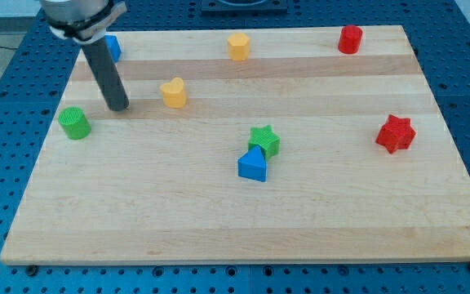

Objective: Place the yellow heart on top of the red star

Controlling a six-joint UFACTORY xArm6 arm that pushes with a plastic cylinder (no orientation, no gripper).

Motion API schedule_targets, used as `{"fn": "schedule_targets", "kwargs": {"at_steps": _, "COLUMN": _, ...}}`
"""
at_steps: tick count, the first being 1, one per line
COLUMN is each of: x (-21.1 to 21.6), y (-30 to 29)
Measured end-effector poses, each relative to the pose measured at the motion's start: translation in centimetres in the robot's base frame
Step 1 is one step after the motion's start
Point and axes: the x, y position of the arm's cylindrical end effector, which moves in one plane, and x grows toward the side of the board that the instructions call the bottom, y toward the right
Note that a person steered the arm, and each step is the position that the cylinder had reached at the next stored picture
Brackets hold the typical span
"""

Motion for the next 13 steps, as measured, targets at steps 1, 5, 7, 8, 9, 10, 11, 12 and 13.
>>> {"fn": "schedule_targets", "kwargs": {"at_steps": 1, "x": -0.1, "y": 10.4}}
{"fn": "schedule_targets", "kwargs": {"at_steps": 5, "x": -6.4, "y": 21.3}}
{"fn": "schedule_targets", "kwargs": {"at_steps": 7, "x": -6.0, "y": 23.8}}
{"fn": "schedule_targets", "kwargs": {"at_steps": 8, "x": -11.0, "y": 21.0}}
{"fn": "schedule_targets", "kwargs": {"at_steps": 9, "x": -5.0, "y": 18.2}}
{"fn": "schedule_targets", "kwargs": {"at_steps": 10, "x": -0.8, "y": 23.8}}
{"fn": "schedule_targets", "kwargs": {"at_steps": 11, "x": -0.8, "y": 29.0}}
{"fn": "schedule_targets", "kwargs": {"at_steps": 12, "x": -2.0, "y": 20.2}}
{"fn": "schedule_targets", "kwargs": {"at_steps": 13, "x": 1.9, "y": 17.5}}
